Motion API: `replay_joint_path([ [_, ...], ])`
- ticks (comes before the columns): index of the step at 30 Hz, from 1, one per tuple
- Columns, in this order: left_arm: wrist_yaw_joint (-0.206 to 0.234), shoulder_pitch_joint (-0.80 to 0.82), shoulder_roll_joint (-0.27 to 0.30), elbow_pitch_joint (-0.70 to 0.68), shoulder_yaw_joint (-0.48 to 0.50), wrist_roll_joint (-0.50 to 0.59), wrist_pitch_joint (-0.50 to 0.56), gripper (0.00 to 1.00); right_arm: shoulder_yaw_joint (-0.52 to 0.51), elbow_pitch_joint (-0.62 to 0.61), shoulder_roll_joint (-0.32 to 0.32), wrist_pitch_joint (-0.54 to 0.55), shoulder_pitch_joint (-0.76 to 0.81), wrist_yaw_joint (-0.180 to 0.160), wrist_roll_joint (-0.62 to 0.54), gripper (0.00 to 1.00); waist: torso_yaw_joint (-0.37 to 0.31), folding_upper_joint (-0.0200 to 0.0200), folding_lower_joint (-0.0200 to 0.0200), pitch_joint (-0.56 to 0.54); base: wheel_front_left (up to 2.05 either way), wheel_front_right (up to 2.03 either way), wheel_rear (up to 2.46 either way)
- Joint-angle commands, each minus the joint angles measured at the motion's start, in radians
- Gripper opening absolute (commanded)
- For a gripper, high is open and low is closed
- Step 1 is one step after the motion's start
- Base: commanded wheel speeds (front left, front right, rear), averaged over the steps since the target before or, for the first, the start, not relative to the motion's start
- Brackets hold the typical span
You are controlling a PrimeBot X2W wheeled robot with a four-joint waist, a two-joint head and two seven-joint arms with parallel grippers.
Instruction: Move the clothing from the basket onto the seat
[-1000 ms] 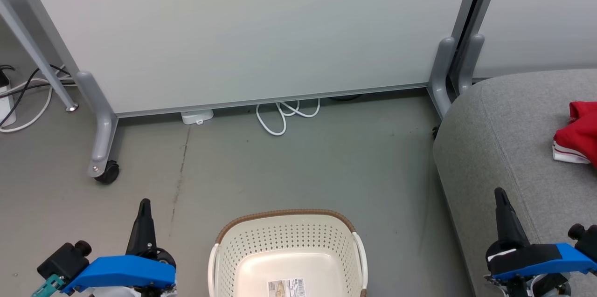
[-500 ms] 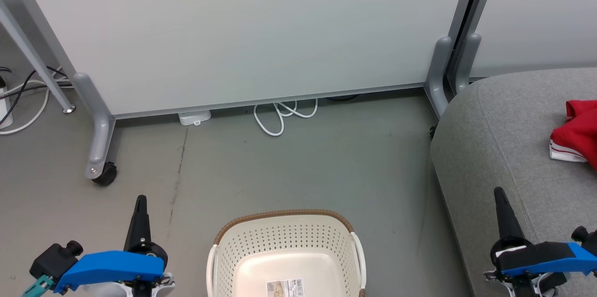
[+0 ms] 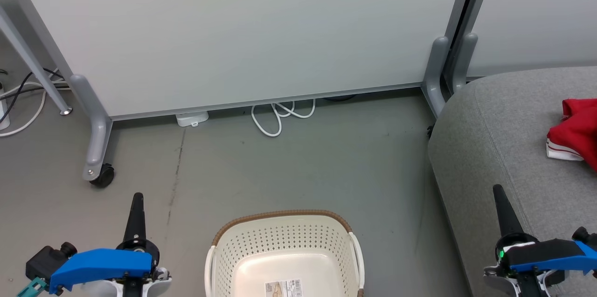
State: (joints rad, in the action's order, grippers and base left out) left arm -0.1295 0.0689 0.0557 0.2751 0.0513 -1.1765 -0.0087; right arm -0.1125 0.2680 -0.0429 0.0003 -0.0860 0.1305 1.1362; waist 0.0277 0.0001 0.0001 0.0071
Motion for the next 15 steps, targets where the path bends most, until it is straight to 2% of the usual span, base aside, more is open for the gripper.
replay_joint_path([
  [1, -0.001, 0.027, 0.004, -0.013, 0.008, -0.027, 0.009, 0.0, -0.001, -0.013, -0.008, 0.008, -0.021, 0.0, 0.03, 0.0, -0.001, -0.0001, -0.0001, 0.0, 0.0, 0.0, 0.0],
  [15, -0.001, 0.032, 0.003, -0.019, 0.023, -0.155, 0.043, 0.0, -0.002, -0.017, -0.009, 0.042, -0.024, 0.0, 0.168, 0.0, -0.008, -0.0001, -0.0001, -0.001, 0.0, 0.0, 0.0],
])
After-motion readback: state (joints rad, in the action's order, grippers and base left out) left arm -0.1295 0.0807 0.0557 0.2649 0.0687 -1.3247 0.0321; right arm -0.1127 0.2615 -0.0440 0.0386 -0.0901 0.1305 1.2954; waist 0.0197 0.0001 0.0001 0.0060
